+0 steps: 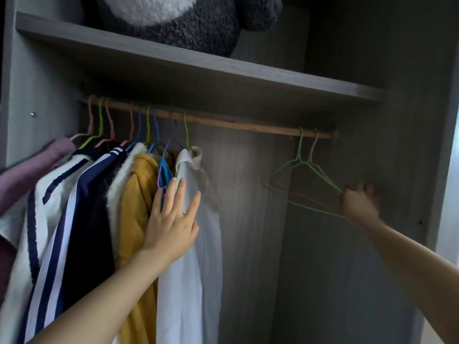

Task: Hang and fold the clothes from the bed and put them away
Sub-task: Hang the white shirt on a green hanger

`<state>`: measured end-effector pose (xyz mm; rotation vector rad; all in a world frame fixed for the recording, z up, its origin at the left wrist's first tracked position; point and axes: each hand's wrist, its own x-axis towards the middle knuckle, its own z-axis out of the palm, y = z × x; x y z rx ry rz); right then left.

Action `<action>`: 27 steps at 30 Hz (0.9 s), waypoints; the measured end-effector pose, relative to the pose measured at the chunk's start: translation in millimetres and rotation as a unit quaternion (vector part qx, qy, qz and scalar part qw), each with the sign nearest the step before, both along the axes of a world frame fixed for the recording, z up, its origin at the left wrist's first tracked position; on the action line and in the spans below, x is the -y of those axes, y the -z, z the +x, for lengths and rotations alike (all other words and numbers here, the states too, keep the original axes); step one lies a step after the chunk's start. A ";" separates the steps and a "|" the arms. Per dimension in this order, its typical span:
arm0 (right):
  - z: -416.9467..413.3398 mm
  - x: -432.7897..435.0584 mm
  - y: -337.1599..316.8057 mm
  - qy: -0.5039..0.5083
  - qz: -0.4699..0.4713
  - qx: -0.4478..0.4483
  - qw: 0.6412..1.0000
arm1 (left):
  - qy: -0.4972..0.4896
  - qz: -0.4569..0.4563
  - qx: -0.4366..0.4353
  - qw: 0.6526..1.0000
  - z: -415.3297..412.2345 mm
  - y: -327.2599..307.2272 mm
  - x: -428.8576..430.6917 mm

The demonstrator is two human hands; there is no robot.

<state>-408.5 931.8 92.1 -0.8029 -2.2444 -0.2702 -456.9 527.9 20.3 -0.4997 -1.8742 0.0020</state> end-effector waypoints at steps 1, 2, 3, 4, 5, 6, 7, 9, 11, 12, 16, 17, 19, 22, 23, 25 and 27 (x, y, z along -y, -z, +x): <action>-0.8 1.9 -1.1 0.003 0.007 -0.009 1.000 | -0.001 0.002 -0.001 1.000 0.9 -0.9 1.5; -1.7 4.5 -3.4 0.003 0.009 -0.018 1.000 | -0.001 0.005 -0.003 1.000 1.5 -2.4 3.1; -2.4 6.8 -5.7 0.003 0.004 -0.026 1.000 | -0.001 0.008 -0.004 1.000 1.8 -3.9 3.6; -1.8 10.6 -9.6 0.001 -0.006 -0.036 0.999 | -0.002 0.012 -0.006 1.000 2.6 -5.7 5.1; -1.1 14.1 -13.2 -0.004 -0.012 -0.045 0.999 | 0.001 0.019 -0.006 1.000 2.9 -6.8 5.8; 0.7 17.5 -17.6 -0.011 -0.012 -0.054 0.998 | 0.003 0.026 -0.004 1.000 3.3 -8.1 6.5; 2.5 19.7 -20.5 -0.019 -0.009 -0.059 0.998 | 0.006 0.034 0.002 0.999 3.9 -8.5 6.8; 8.5 21.7 -26.0 -0.032 0.006 -0.051 0.998 | 0.014 0.044 0.013 0.999 4.3 -8.6 4.8; 15.9 22.7 -29.1 -0.048 0.016 -0.035 0.998 | 0.027 0.047 0.022 0.998 4.2 -6.4 0.9; 19.1 23.8 -29.6 -0.063 0.015 -0.033 0.997 | 0.030 0.042 0.024 0.998 4.1 -4.7 -1.3; 33.9 30.9 -28.0 -0.179 -0.039 -0.042 0.982 | 0.045 0.036 0.043 0.997 8.0 2.6 -15.9; 38.9 33.7 -26.7 -0.225 -0.074 -0.050 0.970 | 0.052 0.038 0.047 0.997 9.6 3.7 -19.7; 54.9 36.5 -22.7 -0.309 -0.186 -0.066 0.930 | 0.069 0.028 0.058 0.996 13.5 5.8 -30.2; 82.7 35.0 -10.9 -0.367 -0.282 -0.031 0.886 | 0.078 0.017 0.092 0.993 16.4 8.2 -40.9; 92.7 31.6 -6.8 -0.378 -0.294 -0.014 0.878 | 0.083 0.032 0.114 0.990 16.2 9.0 -43.1; 114.0 22.2 -0.3 -0.385 -0.303 0.006 0.872 | 0.086 0.077 0.153 0.982 14.9 9.9 -44.6; 143.3 6.0 3.3 -0.384 -0.320 -0.005 0.866 | 0.090 0.103 0.168 0.976 15.4 10.3 -53.3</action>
